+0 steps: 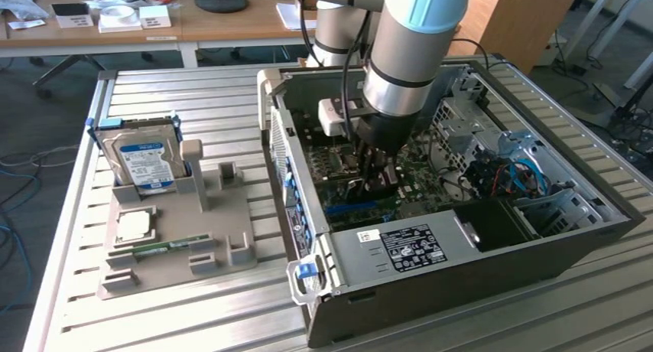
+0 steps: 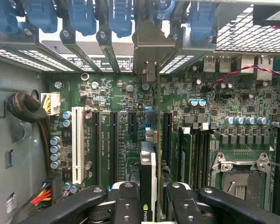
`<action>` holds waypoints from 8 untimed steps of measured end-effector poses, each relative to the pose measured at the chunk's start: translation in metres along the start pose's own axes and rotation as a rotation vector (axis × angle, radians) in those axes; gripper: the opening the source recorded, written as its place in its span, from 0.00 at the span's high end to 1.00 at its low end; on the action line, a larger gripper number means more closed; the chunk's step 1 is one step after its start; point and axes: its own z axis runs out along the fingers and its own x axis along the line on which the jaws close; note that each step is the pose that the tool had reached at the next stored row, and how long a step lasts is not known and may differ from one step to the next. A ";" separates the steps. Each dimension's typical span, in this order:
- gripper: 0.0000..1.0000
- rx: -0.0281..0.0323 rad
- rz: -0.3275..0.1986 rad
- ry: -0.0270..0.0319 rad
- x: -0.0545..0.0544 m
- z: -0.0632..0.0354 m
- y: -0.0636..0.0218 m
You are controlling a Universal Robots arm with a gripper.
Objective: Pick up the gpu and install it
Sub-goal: 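Insert the gpu into the slot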
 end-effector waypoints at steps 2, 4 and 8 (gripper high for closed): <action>0.73 0.0000 0.000 0.0001 0.000 0.0000 0.0001; 0.73 0.0010 0.000 0.0015 0.000 0.0001 0.0006; 0.73 0.0016 0.000 0.0035 0.000 0.0000 0.0009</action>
